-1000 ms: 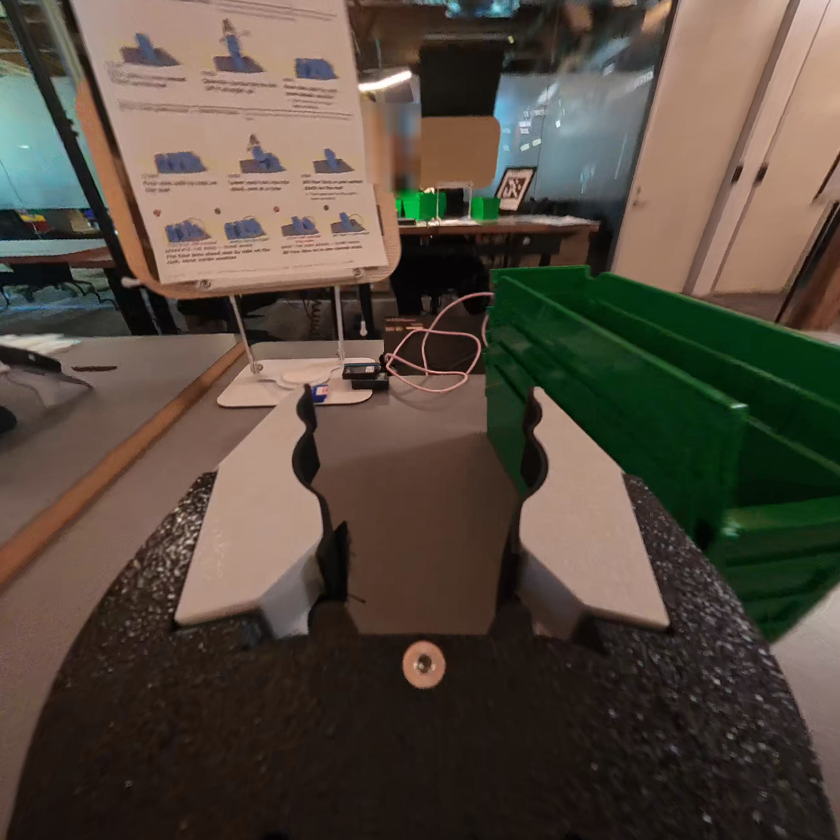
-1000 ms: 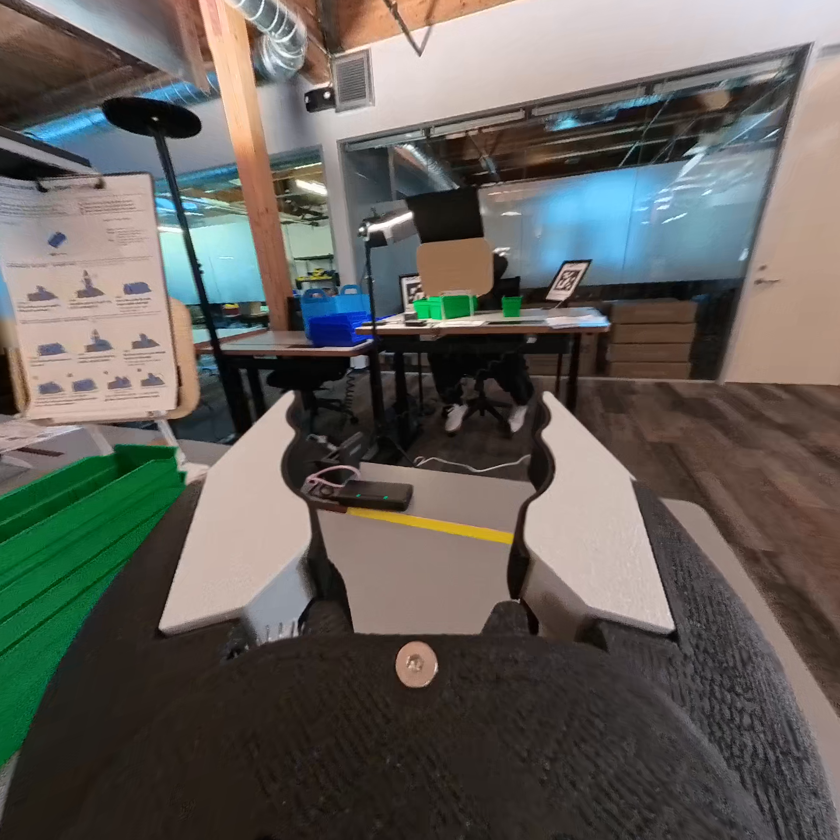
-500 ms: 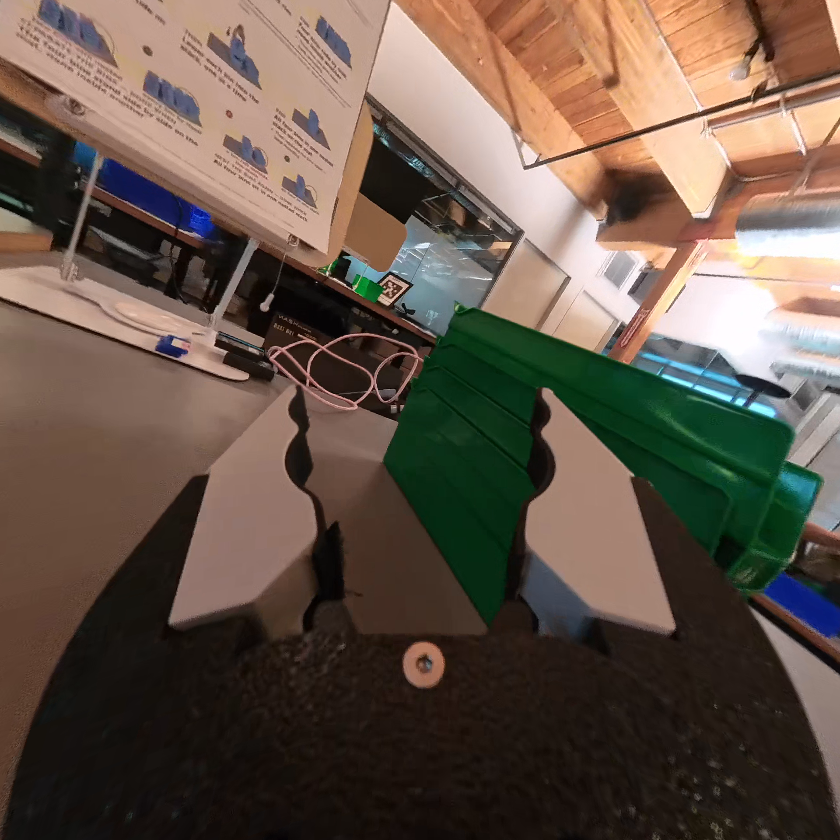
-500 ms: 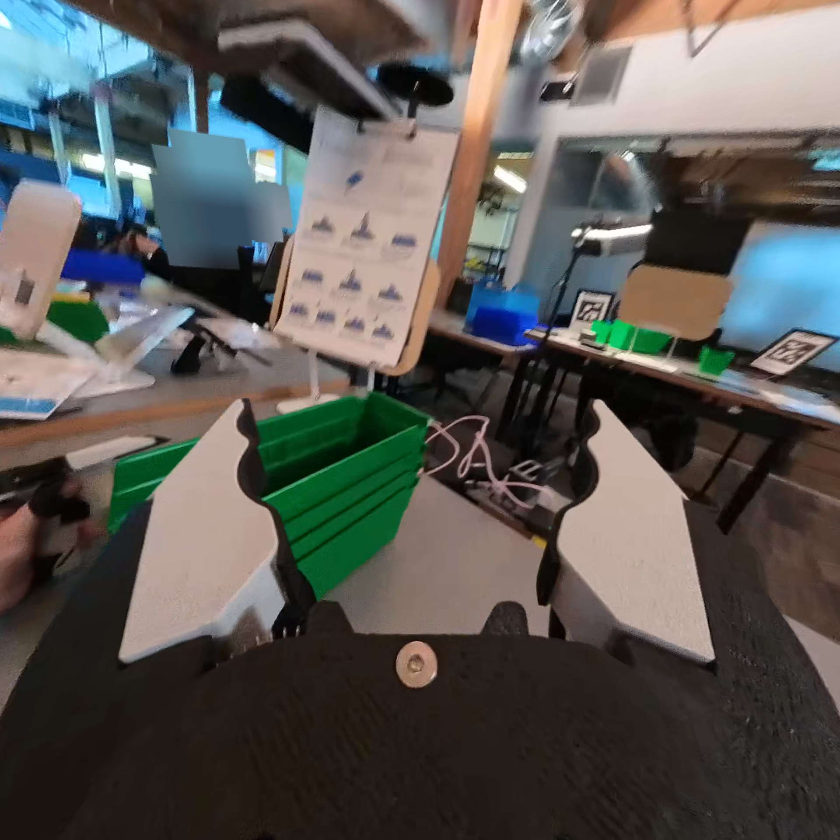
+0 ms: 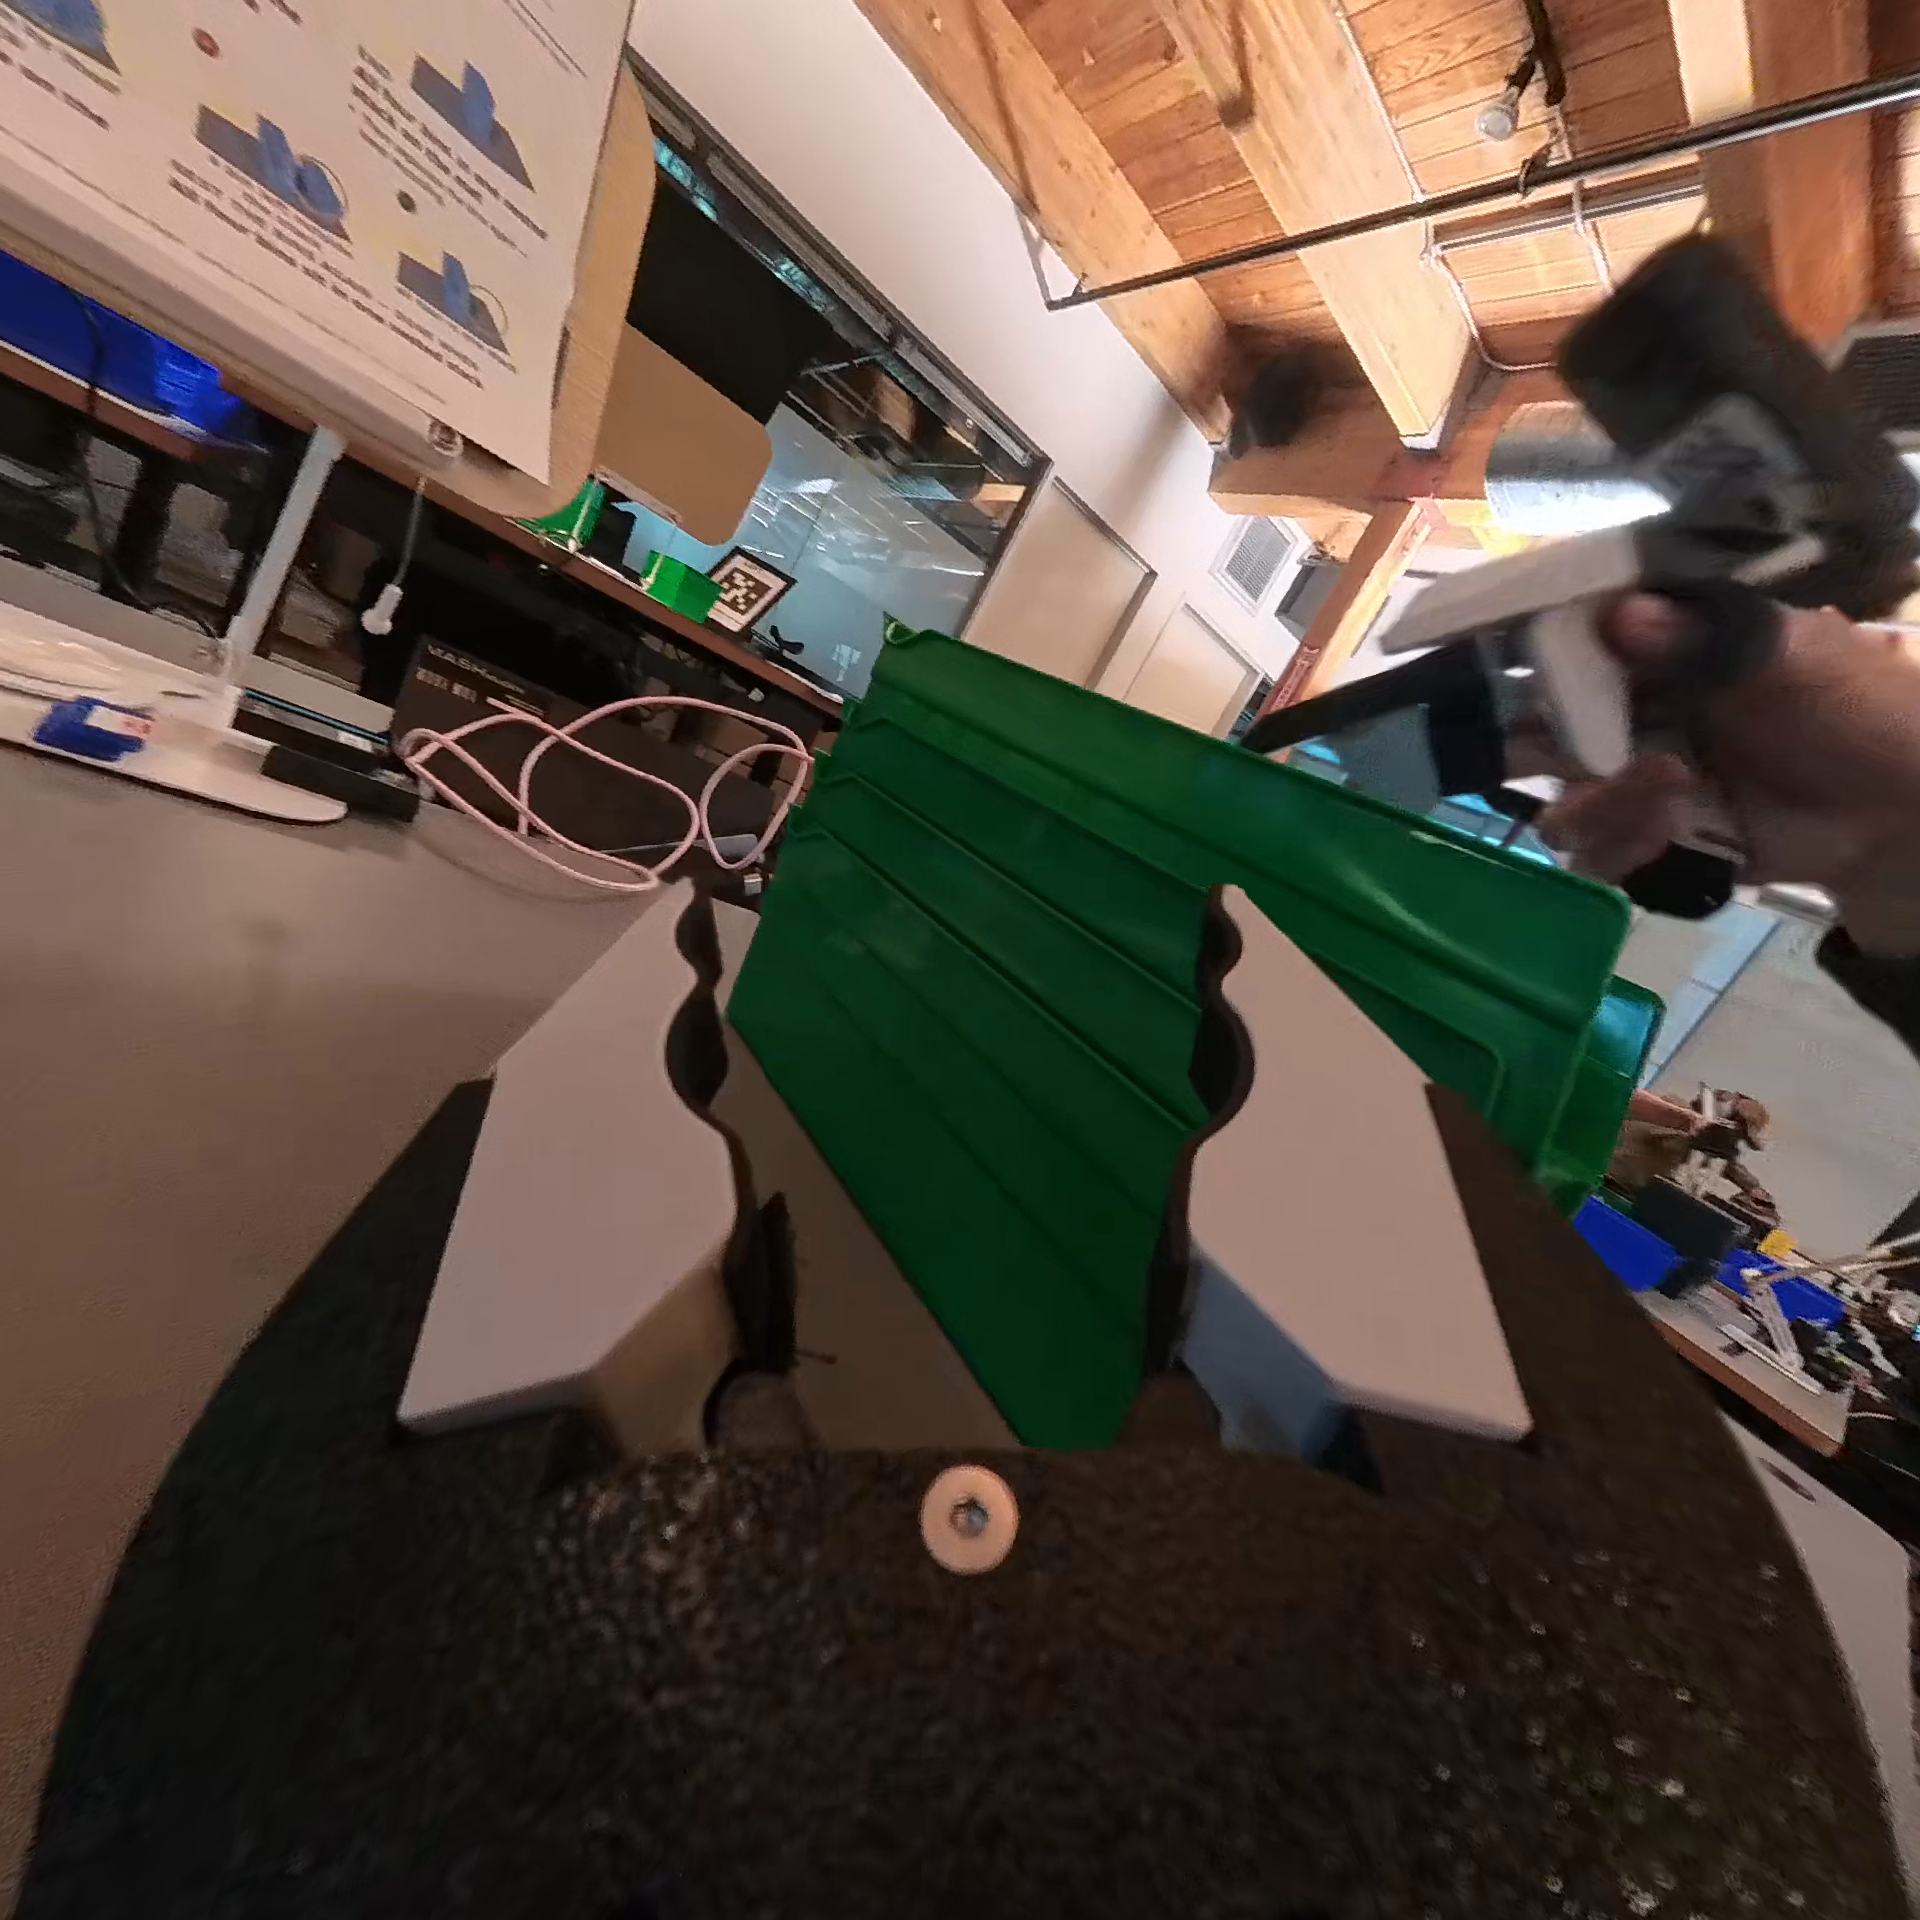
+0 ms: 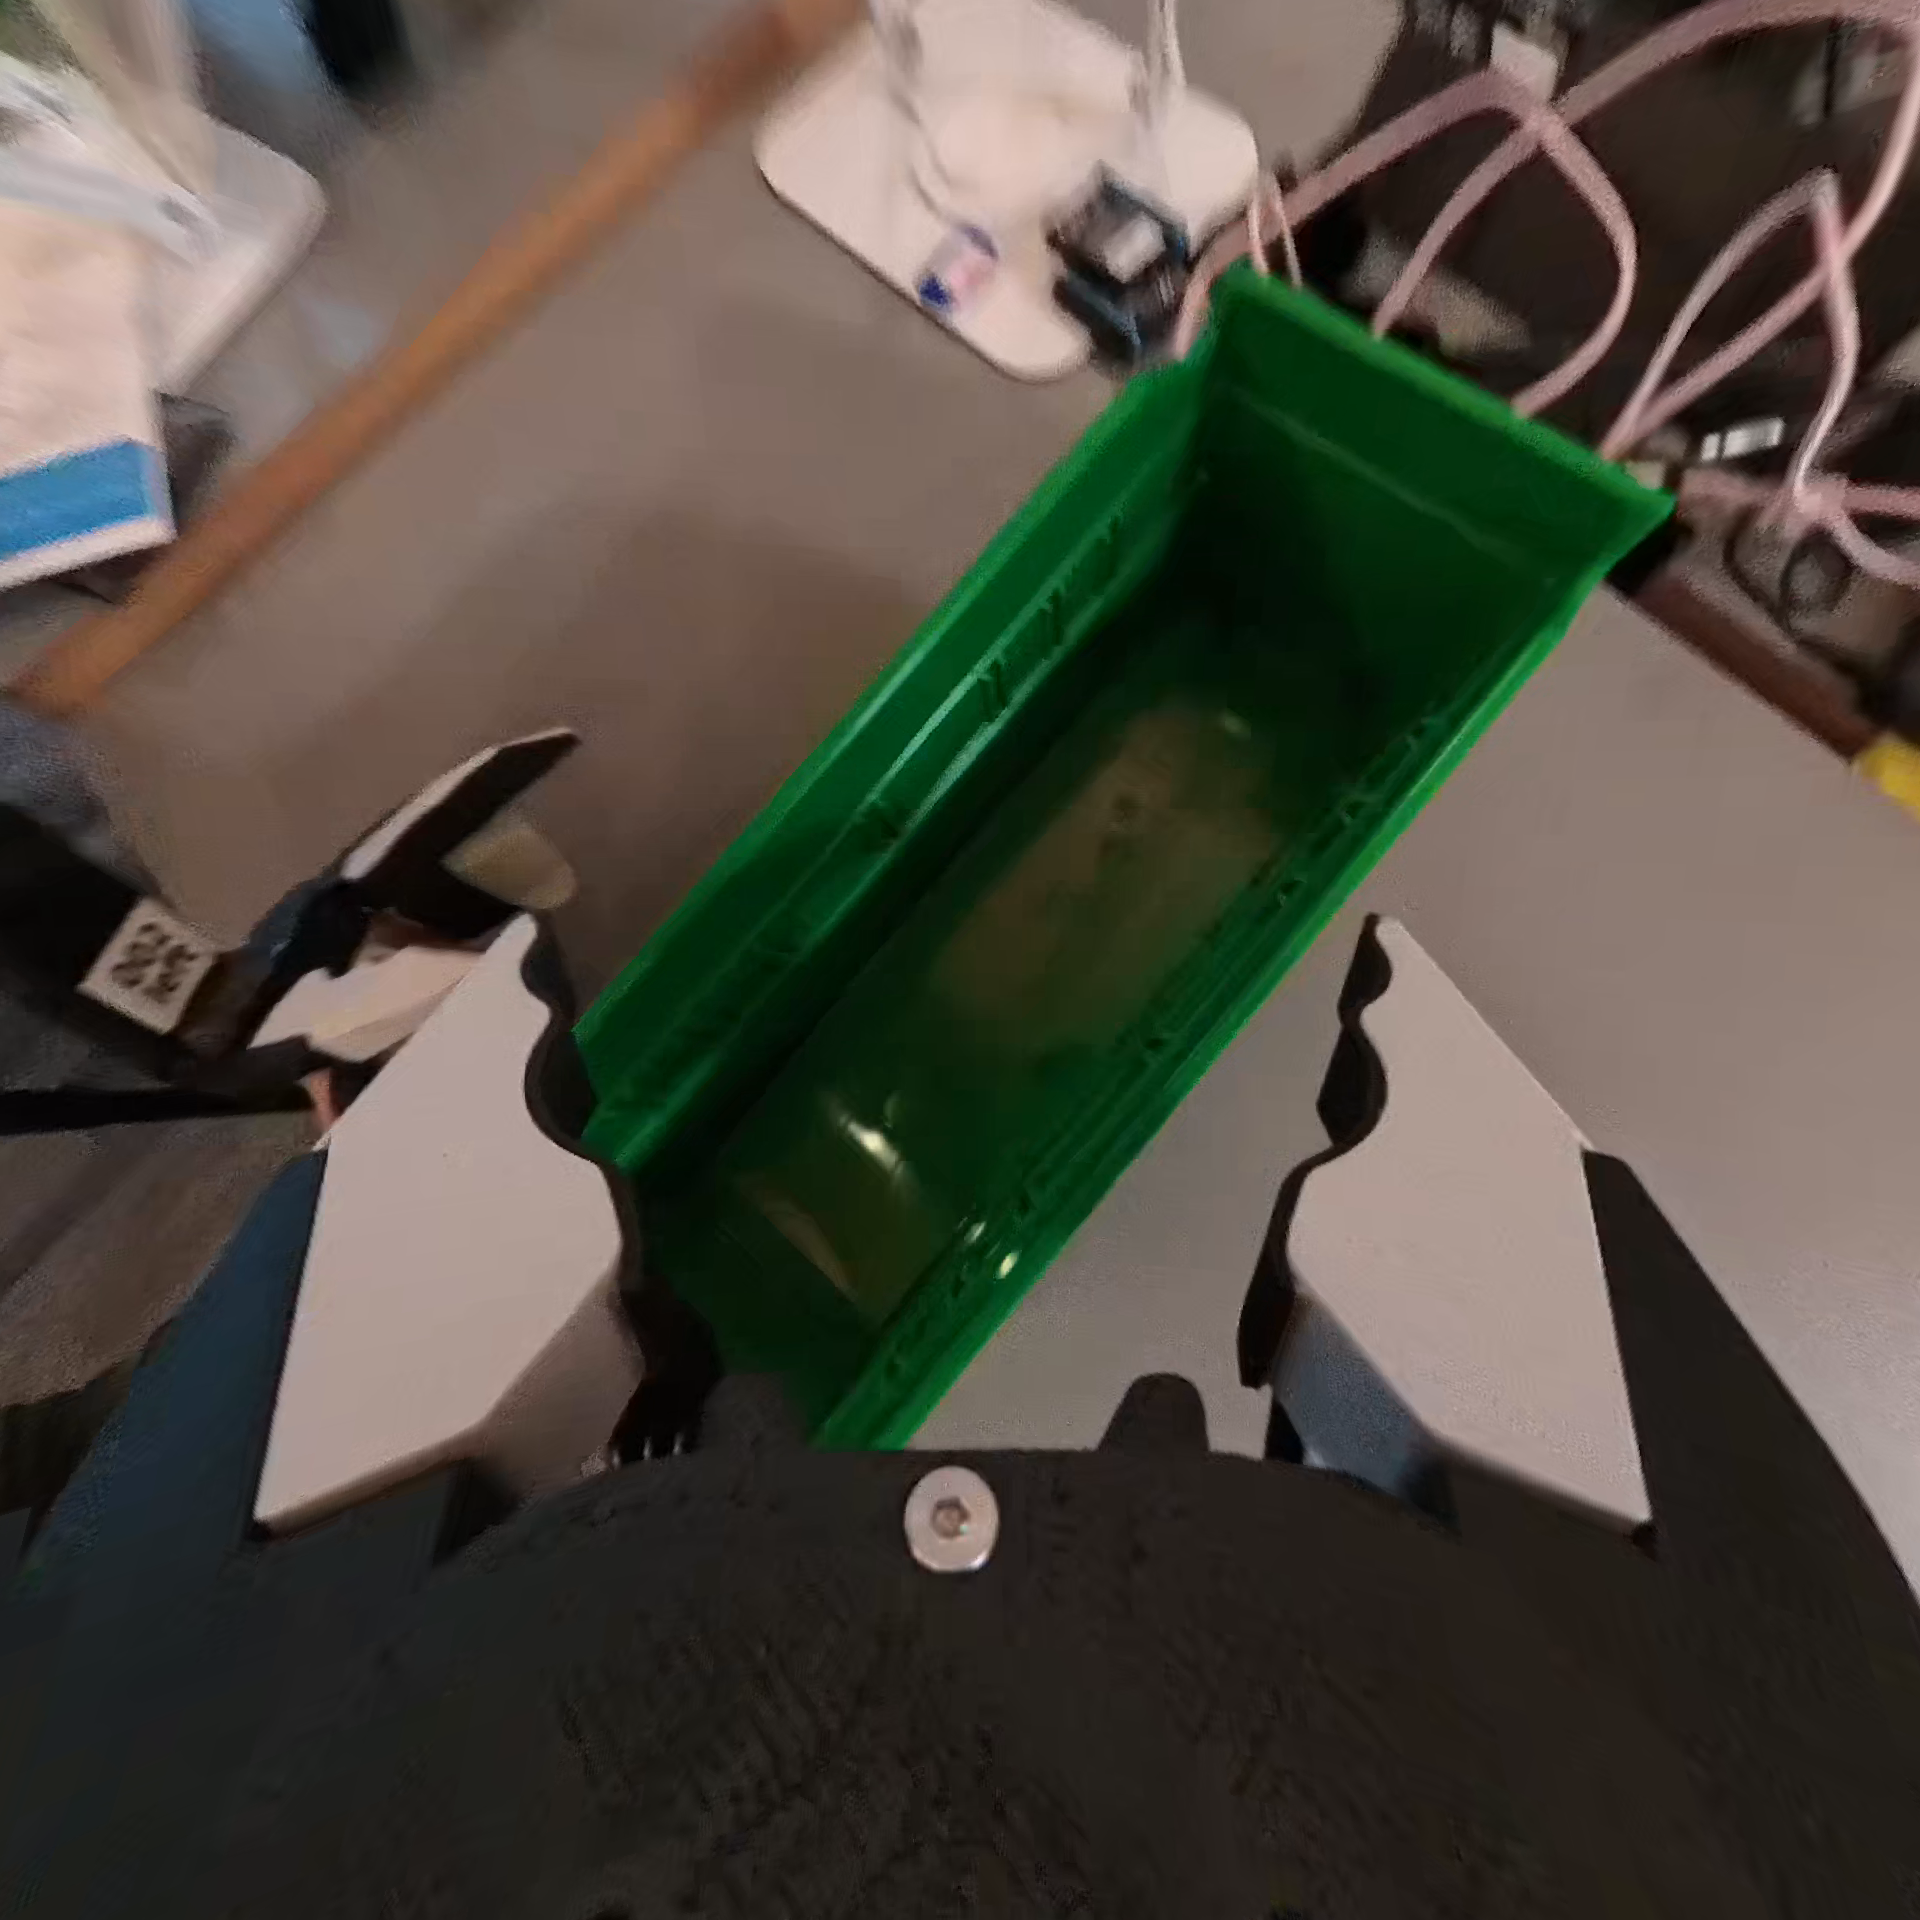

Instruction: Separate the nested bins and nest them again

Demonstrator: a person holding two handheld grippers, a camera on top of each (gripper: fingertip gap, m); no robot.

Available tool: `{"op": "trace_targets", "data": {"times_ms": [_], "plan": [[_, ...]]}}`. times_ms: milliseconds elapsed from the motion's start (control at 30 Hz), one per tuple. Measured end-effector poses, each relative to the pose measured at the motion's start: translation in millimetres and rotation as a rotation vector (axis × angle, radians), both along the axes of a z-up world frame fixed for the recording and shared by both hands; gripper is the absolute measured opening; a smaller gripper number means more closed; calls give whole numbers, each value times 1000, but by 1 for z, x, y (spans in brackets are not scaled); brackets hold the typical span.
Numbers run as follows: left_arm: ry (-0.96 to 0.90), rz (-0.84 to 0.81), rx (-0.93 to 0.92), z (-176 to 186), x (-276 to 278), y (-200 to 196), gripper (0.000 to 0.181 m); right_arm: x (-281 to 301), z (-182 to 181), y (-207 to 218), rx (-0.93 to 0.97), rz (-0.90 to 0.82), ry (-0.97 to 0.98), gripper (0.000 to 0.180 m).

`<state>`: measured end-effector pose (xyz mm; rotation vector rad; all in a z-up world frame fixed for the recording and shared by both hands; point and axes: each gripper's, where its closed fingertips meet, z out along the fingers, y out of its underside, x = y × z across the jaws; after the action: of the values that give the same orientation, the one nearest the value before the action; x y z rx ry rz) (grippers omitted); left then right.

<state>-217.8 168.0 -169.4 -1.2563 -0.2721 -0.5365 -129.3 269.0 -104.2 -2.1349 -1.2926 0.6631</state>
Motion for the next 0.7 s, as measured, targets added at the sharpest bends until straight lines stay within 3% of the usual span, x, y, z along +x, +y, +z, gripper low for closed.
{"op": "trace_targets", "data": {"times_ms": [133,300,433,700], "plan": [[11,-16,-4,1,5,2,90,-5,-26,22,-79,-134,-242,147],[-13,-41,-4,0,6,3,90,-12,-43,20,-160,-217,-362,154],[-41,-44,5,0,3,2,89,-6,-44,25,-132,-264,-441,135],[-62,-67,-27,-5,5,8,88,-2,-47,20,-183,-290,-538,128]]}}
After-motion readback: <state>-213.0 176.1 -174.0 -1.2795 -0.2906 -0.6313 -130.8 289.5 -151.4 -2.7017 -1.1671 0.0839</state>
